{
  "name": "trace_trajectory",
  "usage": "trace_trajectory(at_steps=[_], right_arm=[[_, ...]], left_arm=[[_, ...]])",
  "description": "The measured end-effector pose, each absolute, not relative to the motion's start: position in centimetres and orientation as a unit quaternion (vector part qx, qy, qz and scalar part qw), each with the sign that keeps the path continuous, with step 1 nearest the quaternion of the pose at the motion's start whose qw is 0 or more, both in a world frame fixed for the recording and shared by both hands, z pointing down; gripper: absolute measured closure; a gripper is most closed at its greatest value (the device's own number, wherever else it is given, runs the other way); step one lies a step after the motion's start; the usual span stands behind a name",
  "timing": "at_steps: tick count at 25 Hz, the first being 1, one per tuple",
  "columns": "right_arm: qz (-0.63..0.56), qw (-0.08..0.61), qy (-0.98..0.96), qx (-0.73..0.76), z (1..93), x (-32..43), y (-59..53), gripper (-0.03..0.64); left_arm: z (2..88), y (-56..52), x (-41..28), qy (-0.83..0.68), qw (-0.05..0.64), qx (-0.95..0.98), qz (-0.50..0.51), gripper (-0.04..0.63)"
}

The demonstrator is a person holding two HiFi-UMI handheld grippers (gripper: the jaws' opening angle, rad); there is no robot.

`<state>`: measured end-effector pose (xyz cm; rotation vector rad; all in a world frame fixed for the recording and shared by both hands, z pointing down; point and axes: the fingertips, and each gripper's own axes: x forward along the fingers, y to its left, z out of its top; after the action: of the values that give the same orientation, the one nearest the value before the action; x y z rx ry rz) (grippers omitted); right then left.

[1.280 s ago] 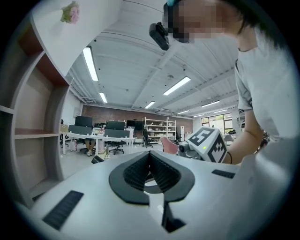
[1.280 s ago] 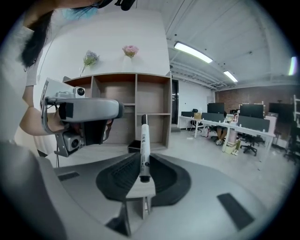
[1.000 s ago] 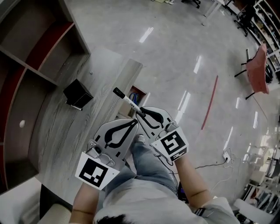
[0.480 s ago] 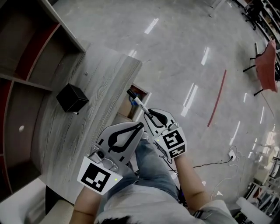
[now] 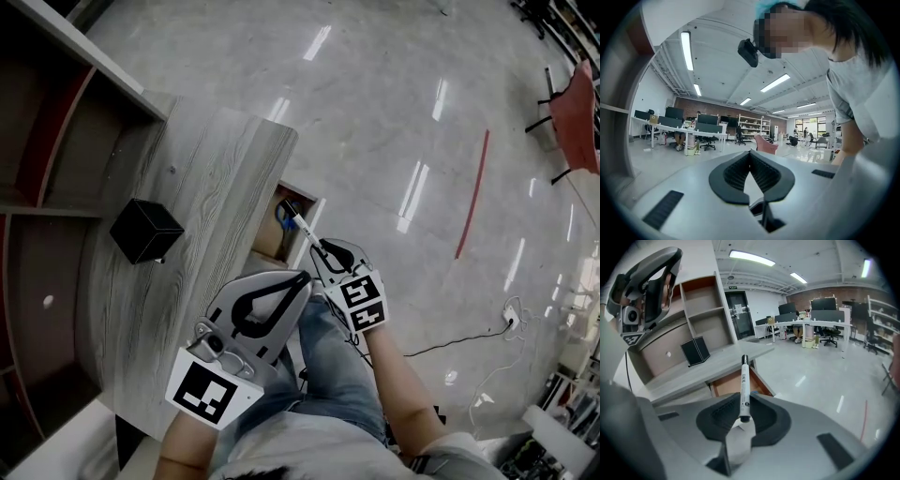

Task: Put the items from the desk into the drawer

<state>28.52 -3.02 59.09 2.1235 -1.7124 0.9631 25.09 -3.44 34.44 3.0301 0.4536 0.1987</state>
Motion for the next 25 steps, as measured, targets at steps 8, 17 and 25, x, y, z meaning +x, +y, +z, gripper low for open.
trace_trajectory(at_steps=[8, 17, 25], right_arm=[[0.362, 0.123, -0.569, 0.728, 62.8, 28.6, -5.1, 0.545], [0.364, 0.121, -0.57, 0.727, 63.5, 28.5, -7.3, 0.545], [0.358, 0.12, -0.584, 0.718, 63.3, 27.8, -8.5, 0.538]], left_arm=[[35.8, -4.2, 25.4, 0.15, 0.037, 0.985, 0.078, 0.587], [36.5, -5.7, 24.7, 0.14, 0.042, 0.986, 0.084, 0.588], [36.5, -6.4, 24.4, 0.131, 0.045, 0.987, 0.084, 0.586]])
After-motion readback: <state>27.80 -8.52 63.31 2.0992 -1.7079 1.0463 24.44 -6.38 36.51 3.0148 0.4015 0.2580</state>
